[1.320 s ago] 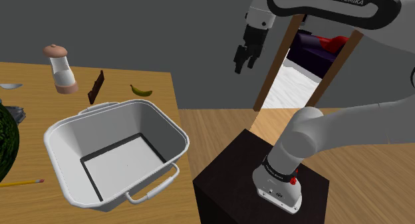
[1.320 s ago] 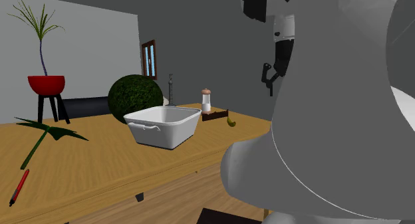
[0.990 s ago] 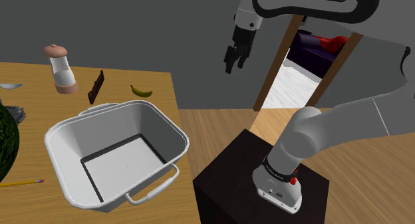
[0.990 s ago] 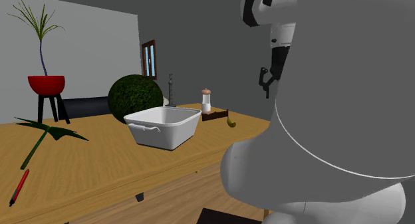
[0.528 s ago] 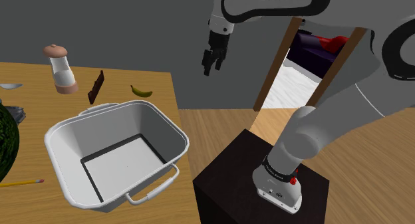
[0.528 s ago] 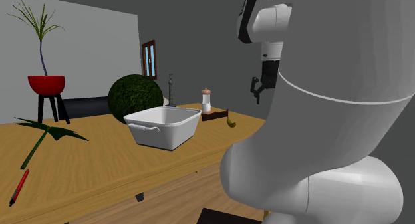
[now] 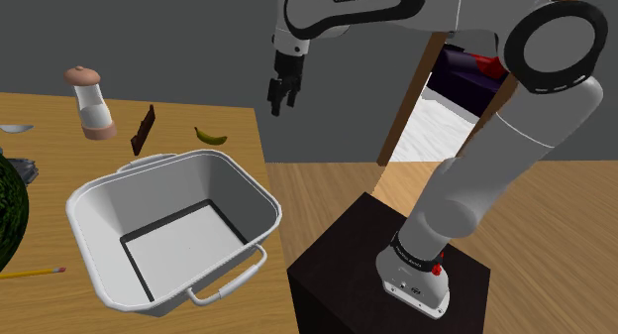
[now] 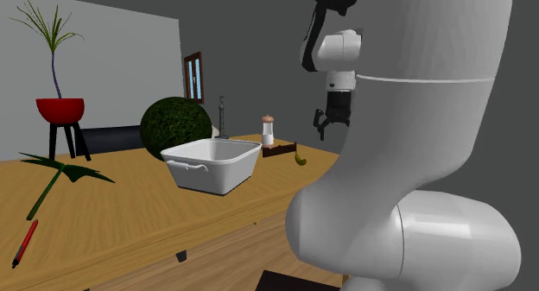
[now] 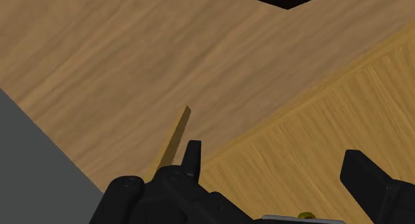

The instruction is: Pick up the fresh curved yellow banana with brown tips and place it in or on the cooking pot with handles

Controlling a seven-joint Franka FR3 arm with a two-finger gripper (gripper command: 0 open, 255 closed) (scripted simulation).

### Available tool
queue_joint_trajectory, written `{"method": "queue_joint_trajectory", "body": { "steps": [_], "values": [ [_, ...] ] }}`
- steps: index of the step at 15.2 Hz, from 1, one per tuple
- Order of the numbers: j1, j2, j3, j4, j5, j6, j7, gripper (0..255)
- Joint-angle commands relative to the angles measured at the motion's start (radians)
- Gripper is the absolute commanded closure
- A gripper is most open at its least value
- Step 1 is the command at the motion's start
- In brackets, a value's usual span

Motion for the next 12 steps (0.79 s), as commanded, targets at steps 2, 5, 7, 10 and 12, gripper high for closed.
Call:
{"method": "queue_joint_trajectory", "body": {
  "steps": [2, 5, 7, 10, 12],
  "values": [
    [0.015, 0.12, 0.01, 0.091, 0.011, 0.023, -0.034, 0],
    [0.029, 0.231, 0.024, 0.189, 0.019, 0.03, -0.063, 0],
    [0.039, 0.306, 0.035, 0.261, 0.022, 0.028, -0.08, 0],
    [0.054, 0.419, 0.052, 0.378, 0.024, 0.018, -0.105, 0],
    [0.065, 0.496, 0.063, 0.464, 0.023, 0.005, -0.119, 0]
  ]
}}
